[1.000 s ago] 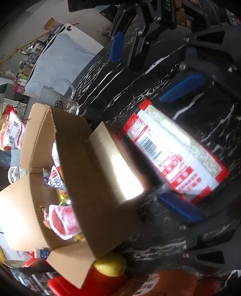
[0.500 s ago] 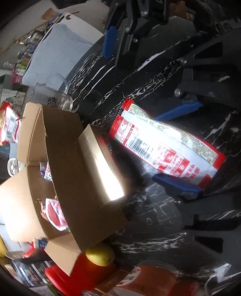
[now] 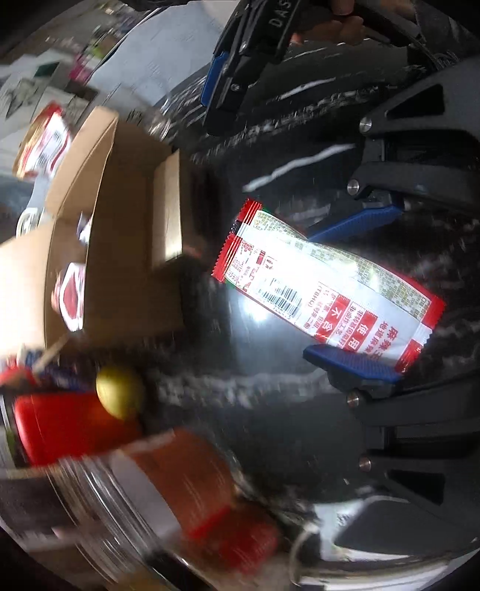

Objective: Organize snacks
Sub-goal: 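Grasp the small gold box with the right gripper while the left gripper holds the packet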

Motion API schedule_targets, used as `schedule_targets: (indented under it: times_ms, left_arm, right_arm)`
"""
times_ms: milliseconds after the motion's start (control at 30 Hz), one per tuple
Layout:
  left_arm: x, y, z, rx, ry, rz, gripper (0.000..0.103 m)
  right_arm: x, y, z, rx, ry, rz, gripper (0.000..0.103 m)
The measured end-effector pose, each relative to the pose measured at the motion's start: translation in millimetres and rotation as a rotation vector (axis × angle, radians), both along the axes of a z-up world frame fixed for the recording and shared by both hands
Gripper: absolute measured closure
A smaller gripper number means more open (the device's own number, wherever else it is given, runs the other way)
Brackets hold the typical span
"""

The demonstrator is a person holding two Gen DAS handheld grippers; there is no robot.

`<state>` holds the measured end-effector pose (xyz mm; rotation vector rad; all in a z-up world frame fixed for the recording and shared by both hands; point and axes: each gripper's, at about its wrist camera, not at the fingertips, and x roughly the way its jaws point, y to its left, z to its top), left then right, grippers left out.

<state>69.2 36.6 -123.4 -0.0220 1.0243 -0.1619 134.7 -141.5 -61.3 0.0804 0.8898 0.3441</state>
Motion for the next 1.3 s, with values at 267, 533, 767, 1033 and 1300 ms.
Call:
schedule_targets:
  times_ms: [267, 533, 767, 1033, 1300]
  left_arm:
    - [6, 22, -1, 0.007, -0.004, 0.075, 0.046]
    - [7, 24, -1, 0.008, -0.010, 0.078, 0.046]
    - [5, 26, 0, -0.002, -0.009, 0.082, 0.046]
    - [2, 30, 0, 0.001, -0.010, 0.104, 0.046]
    - [2, 31, 0, 0.000, -0.016, 0.108, 0.046]
  right_arm:
    - [34, 24, -10, -0.011, -0.010, 0.087, 0.026]
    - [31, 35, -8, 0.034, -0.009, 0.153, 0.030]
    - [13, 41, -5, 0.090, 0.016, 0.200, 0.030]
    - [-9, 50, 2, 0.061, 0.001, 0.229, 0.030]
    - [17, 53, 8, -0.111, -0.061, 0.203, 0.025]
